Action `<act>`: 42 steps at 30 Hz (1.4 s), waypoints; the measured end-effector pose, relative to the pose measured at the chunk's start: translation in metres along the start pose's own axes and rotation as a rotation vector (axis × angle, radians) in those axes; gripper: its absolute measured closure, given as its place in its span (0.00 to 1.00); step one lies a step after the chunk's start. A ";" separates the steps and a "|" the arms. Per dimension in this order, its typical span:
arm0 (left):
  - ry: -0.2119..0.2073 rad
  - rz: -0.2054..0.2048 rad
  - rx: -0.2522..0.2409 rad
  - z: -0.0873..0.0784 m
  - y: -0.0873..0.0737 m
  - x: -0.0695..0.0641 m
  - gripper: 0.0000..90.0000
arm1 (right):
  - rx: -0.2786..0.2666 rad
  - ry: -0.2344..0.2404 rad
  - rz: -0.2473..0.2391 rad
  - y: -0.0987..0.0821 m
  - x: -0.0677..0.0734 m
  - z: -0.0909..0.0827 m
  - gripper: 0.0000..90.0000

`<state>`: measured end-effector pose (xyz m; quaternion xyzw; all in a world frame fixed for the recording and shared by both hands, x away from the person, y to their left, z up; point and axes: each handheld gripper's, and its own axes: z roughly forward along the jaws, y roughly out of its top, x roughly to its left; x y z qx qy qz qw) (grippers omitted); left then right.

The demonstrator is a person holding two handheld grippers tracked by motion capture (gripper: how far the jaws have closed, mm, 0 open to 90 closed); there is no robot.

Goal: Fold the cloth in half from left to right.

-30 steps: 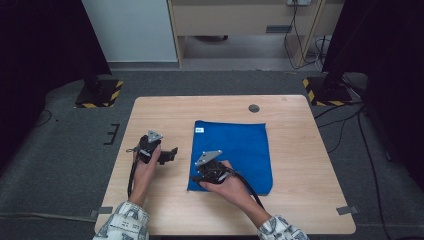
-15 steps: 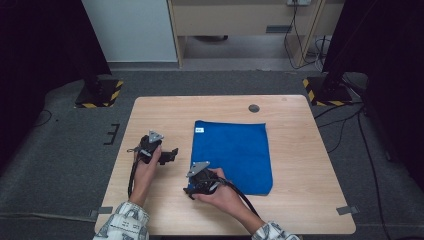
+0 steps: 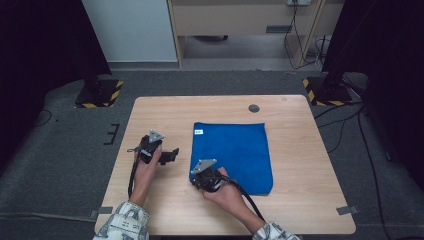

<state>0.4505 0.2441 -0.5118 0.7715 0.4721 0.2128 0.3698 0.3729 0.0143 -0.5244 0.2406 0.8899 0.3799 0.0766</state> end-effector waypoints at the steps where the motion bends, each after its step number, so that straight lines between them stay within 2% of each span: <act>1: -0.007 -0.001 0.001 0.000 0.000 0.000 0.12 | -0.002 0.008 -0.001 0.000 0.002 -0.001 0.94; 5: -0.030 -0.003 -0.009 0.001 0.003 -0.004 0.12 | -0.005 0.035 -0.017 0.000 0.012 -0.005 0.94; 11: -0.035 0.007 -0.038 0.001 0.015 -0.005 0.12 | -0.017 0.070 -0.022 0.001 0.027 -0.005 0.94; 14: -0.032 0.016 -0.034 0.006 0.023 -0.004 0.13 | -0.016 0.074 -0.021 0.001 0.034 -0.004 0.93; 17: -0.024 0.016 -0.031 0.014 0.031 -0.004 0.18 | -0.015 0.074 -0.030 0.002 0.039 -0.004 0.93; 18: -0.017 0.029 -0.026 0.017 0.035 -0.005 0.19 | -0.013 0.072 -0.030 0.002 0.040 -0.004 0.93; 22: -0.028 0.070 0.004 0.034 0.045 -0.008 0.23 | -0.034 0.066 -0.016 0.004 0.041 -0.004 0.93; 24: -0.037 0.070 0.026 0.043 0.048 -0.006 0.27 | -0.037 0.065 -0.011 0.006 0.043 -0.003 0.93; 29: -0.046 0.053 0.040 0.058 0.052 0.001 0.33 | -0.043 0.057 -0.008 0.008 0.046 -0.002 0.93; 31: -0.057 0.040 0.022 0.061 0.052 0.002 0.36 | -0.040 0.053 -0.017 0.008 0.047 -0.002 0.93; 33: -0.057 0.046 0.018 0.065 0.051 0.002 0.40 | -0.034 0.057 -0.019 0.008 0.049 0.000 0.93; 40: -0.056 0.057 0.055 0.074 0.045 0.004 0.49 | -0.019 0.065 -0.028 0.004 0.051 0.003 0.93; 42: -0.072 0.039 0.056 0.076 0.044 0.006 0.53 | -0.016 0.065 -0.029 0.004 0.051 0.004 0.92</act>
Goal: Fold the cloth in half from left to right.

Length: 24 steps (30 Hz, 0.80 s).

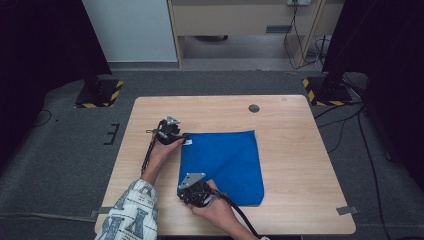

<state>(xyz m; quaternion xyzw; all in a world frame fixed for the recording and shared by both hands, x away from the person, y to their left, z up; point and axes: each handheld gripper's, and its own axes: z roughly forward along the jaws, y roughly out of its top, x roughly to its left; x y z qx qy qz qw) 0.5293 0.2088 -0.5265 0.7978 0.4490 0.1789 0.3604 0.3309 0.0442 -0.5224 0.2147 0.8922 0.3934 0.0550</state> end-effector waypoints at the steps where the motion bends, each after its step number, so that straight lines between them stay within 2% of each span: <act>1: -0.003 0.000 0.004 0.001 -0.001 0.000 0.54 | 0.000 0.000 -0.001 0.000 0.000 0.000 0.92; 3: -0.022 -0.014 0.003 0.002 -0.001 0.001 0.58 | -0.005 0.002 0.000 0.000 0.000 0.000 0.92; 5: -0.057 -0.029 -0.002 0.004 -0.002 0.000 0.64 | -0.006 0.003 0.005 -0.001 0.000 0.000 0.92; 7: -0.052 -0.016 0.006 0.004 -0.002 -0.001 0.72 | -0.003 0.003 0.004 -0.002 0.000 -0.001 0.92; 14: -0.077 -0.024 -0.014 0.002 0.000 -0.002 0.97 | -0.017 -0.004 -0.001 -0.002 0.001 -0.005 0.93; 21: -0.055 -0.045 -0.058 -0.010 0.008 -0.005 0.98 | -0.033 -0.033 -0.005 0.000 0.004 -0.010 0.94; 24: -0.047 -0.046 -0.056 -0.015 0.012 -0.007 0.99 | -0.046 -0.049 -0.009 0.001 0.007 -0.013 0.94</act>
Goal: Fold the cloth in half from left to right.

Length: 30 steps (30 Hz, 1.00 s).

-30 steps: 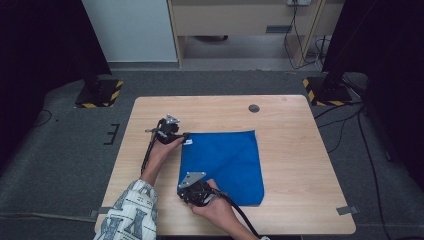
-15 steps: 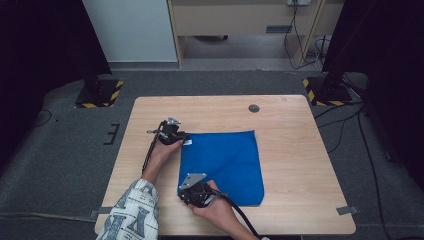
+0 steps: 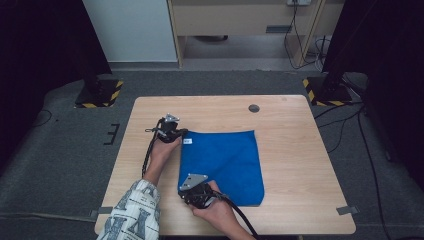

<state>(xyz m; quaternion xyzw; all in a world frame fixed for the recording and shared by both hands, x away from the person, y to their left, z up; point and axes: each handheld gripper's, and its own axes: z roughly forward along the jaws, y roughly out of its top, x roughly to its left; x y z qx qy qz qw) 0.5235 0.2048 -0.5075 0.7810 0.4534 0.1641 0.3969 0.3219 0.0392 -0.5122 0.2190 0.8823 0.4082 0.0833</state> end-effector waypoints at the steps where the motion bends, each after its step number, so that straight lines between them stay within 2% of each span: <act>1: 0.001 0.007 0.010 -0.001 0.002 -0.001 0.99 | -0.003 0.002 -0.002 0.000 0.000 -0.001 0.94; 5: -0.007 0.034 0.013 -0.006 0.012 -0.008 0.99 | -0.009 -0.004 -0.004 0.001 0.002 -0.007 0.95; 9: 0.004 0.028 0.015 -0.006 0.017 -0.010 0.99 | -0.026 -0.015 0.000 0.002 0.002 -0.012 0.95; 16: 0.018 -0.003 -0.004 -0.011 0.017 -0.003 0.99 | -0.037 -0.034 0.000 0.008 0.005 -0.016 0.95; 22: 0.026 -0.010 -0.022 -0.021 0.021 0.004 0.99 | -0.044 -0.034 -0.002 0.014 0.009 -0.014 0.95; 30: 0.032 0.009 -0.025 -0.030 0.026 0.007 0.99 | -0.047 -0.033 -0.006 0.020 0.014 -0.009 0.95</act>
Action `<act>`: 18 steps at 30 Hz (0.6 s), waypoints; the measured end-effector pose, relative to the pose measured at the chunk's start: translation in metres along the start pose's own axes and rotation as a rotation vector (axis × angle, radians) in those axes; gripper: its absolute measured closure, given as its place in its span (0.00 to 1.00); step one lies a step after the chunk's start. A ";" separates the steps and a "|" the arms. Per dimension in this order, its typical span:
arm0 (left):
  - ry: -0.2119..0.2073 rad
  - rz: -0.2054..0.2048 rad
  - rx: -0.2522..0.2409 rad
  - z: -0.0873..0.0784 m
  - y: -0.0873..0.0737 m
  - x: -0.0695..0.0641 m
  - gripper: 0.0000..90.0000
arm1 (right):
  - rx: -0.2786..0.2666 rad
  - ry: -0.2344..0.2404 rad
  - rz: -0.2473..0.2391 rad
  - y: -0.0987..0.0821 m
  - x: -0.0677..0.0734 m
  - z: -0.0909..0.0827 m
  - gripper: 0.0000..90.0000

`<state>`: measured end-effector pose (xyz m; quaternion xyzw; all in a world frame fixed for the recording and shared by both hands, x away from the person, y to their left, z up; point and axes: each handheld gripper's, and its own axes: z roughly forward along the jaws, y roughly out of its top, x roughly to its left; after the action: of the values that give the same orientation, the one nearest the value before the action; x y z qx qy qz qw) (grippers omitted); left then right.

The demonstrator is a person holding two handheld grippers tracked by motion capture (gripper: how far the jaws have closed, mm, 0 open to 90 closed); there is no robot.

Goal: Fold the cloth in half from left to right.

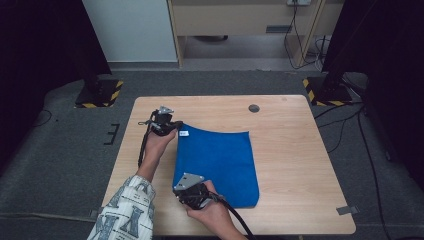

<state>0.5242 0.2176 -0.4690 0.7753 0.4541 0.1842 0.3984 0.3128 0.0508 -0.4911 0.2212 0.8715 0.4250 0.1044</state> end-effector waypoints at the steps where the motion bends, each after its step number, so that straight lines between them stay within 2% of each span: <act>1: 0.002 0.002 0.002 -0.001 0.000 0.001 0.99 | -0.001 0.002 0.001 0.001 0.000 0.001 0.95; 9: 0.006 -0.007 0.007 -0.005 -0.002 0.009 0.99 | -0.014 -0.007 0.001 0.004 0.005 0.003 0.95; 18: 0.002 -0.024 0.006 -0.015 -0.011 0.023 0.99 | -0.023 0.022 -0.003 0.010 0.014 0.016 0.95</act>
<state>0.5208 0.2472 -0.4700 0.7709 0.4643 0.1789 0.3976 0.3091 0.0741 -0.4926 0.2141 0.8680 0.4372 0.0981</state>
